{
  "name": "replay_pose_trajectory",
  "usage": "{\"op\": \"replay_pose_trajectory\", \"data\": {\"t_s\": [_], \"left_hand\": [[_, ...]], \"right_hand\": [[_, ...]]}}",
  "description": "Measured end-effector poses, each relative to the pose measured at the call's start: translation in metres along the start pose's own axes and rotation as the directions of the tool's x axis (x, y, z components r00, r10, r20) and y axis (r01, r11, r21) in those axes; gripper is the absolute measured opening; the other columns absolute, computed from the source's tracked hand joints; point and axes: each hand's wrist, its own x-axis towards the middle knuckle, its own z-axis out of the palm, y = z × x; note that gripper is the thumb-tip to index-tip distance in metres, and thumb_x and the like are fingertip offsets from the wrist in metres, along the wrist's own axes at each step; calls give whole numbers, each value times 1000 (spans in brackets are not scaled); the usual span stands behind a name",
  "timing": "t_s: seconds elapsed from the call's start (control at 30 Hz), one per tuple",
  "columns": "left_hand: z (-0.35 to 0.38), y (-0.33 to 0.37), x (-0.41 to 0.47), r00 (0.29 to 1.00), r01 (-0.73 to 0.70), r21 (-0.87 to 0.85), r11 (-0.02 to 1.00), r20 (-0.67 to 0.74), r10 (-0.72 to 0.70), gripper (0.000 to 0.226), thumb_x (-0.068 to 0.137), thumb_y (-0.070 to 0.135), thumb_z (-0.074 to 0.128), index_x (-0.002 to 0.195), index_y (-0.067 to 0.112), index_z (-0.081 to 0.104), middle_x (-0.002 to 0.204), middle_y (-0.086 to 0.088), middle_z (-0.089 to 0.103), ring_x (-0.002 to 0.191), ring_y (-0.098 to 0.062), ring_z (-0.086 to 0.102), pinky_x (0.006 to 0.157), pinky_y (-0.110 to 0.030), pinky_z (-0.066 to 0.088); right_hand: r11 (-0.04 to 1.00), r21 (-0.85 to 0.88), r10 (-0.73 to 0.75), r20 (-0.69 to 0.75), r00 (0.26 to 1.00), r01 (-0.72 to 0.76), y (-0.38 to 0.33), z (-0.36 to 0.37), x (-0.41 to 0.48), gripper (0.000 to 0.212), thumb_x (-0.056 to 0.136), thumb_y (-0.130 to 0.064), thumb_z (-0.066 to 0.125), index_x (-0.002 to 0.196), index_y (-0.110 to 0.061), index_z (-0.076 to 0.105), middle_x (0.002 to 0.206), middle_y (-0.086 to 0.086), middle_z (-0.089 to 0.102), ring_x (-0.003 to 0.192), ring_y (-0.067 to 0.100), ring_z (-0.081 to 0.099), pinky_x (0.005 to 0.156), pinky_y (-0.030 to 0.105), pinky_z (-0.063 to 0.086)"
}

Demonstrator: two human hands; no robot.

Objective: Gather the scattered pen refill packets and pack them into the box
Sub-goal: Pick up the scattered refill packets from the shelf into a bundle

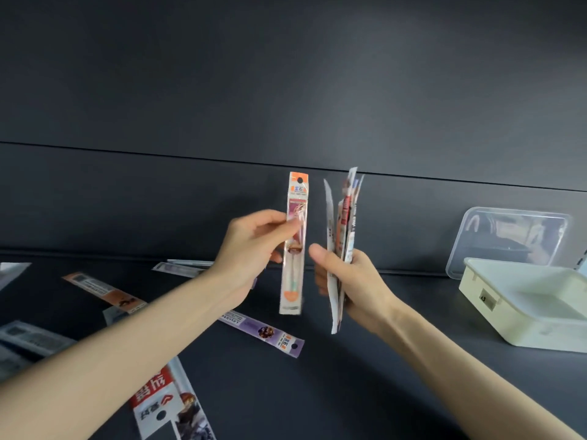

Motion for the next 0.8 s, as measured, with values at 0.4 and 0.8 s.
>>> {"op": "replay_pose_trajectory", "data": {"t_s": [0.4, 0.8], "left_hand": [[4, 8, -2, 987, -141, 167, 976, 103, 125, 17, 75, 16, 76, 90, 10, 69, 85, -3, 73, 79, -13, 70, 72, -22, 56], [24, 14, 24, 921, -84, 167, 982, 391, 12, 13, 83, 10, 69, 95, 13, 70, 96, -8, 74, 85, -21, 72, 79, -35, 59]], "right_hand": [[999, 30, -26, 170, 985, 21, 5, 1, -1, 10, 84, -5, 62, 92, -10, 66, 84, 0, 72, 79, 12, 67, 74, 21, 53], [997, -72, 31, 207, 978, -17, 4, -5, 3, 22, 77, 0, 66, 98, -6, 65, 89, 6, 70, 85, 21, 68, 78, 31, 56]]}}
